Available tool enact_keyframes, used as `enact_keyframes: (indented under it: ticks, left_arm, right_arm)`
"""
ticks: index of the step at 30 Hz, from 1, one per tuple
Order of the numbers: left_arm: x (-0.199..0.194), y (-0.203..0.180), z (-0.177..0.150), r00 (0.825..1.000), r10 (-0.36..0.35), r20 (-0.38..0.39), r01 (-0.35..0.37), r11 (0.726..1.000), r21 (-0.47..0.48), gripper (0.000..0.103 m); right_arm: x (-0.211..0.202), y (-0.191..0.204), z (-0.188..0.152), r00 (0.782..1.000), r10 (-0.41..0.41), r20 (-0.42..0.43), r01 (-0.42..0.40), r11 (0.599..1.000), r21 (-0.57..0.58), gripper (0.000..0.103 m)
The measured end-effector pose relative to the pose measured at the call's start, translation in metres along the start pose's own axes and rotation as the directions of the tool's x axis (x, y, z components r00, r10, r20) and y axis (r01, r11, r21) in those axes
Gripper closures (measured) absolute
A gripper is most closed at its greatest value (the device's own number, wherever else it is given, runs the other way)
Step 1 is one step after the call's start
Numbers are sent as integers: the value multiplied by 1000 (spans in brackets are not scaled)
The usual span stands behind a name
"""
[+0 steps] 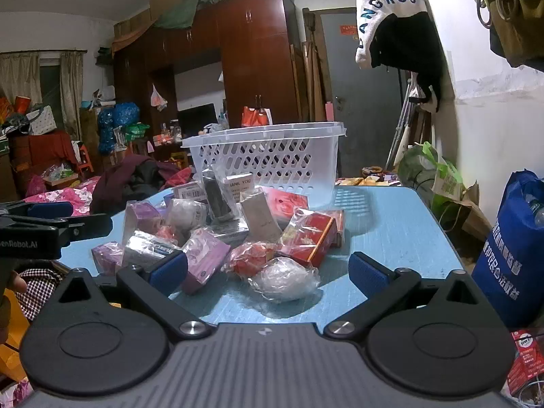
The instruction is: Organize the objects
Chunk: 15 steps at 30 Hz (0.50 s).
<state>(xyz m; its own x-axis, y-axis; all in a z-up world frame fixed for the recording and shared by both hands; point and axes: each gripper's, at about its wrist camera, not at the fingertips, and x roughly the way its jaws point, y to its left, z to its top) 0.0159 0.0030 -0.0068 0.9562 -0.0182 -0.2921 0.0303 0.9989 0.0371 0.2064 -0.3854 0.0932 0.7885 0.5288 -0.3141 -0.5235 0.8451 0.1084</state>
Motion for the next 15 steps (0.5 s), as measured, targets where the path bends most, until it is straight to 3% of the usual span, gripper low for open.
enact_keyframes:
  ticks: [9, 15]
  left_arm:
    - [-1, 2, 1, 1000, 4, 14, -4, 1000, -11, 0]
    - [-1, 2, 1, 1000, 3, 13, -3, 1000, -9, 0]
  right_arm:
    - [-8, -5, 1, 997, 59, 46, -61, 997, 42, 1]
    - [-5, -4, 1, 999, 39, 26, -40, 999, 23, 0]
